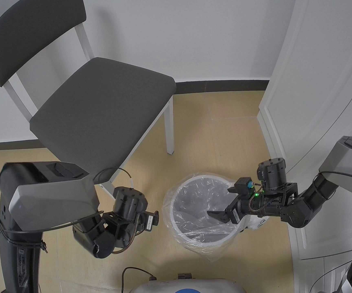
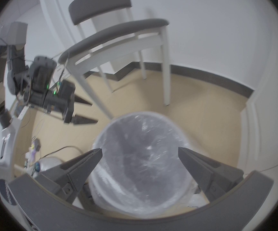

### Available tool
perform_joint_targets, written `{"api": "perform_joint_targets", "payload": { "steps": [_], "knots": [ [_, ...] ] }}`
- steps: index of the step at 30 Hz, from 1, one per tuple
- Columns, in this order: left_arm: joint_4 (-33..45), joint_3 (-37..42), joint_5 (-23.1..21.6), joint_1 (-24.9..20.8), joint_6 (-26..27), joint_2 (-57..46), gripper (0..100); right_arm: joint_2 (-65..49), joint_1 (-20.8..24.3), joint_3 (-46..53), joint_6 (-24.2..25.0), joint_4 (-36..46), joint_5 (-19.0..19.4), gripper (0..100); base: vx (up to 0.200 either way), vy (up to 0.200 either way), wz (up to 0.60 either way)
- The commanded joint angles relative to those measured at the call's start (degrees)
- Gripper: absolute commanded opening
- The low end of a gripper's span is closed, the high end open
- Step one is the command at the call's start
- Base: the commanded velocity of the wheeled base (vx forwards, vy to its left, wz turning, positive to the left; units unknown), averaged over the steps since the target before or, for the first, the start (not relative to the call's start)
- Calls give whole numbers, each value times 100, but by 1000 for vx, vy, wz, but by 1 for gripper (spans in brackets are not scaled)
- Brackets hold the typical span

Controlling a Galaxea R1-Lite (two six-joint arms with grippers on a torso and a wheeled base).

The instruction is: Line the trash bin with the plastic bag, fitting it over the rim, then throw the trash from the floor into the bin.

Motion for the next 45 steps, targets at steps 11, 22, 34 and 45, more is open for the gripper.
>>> {"api": "perform_joint_targets", "payload": {
  "steps": [11, 22, 34, 45],
  "knots": [
    [-3208, 2230, -20, 16, -54, -16, 100, 802, -20, -479, -1447, 1131, 1024, 100, 0, 0, 0],
    [-3199, 2221, -29, -10, -71, -288, 100, 899, 24, -479, -1482, 1359, 1015, 100, 0, 0, 0],
    [-3199, 2247, -20, -19, -63, -306, 100, 1005, 59, -435, -1517, 1359, 1015, 0, 0, 0, 0],
    [-3199, 2265, 6, -10, -63, -314, 100, 679, 525, 110, -1842, 1333, 962, 0, 0, 0, 0]
  ]
}}
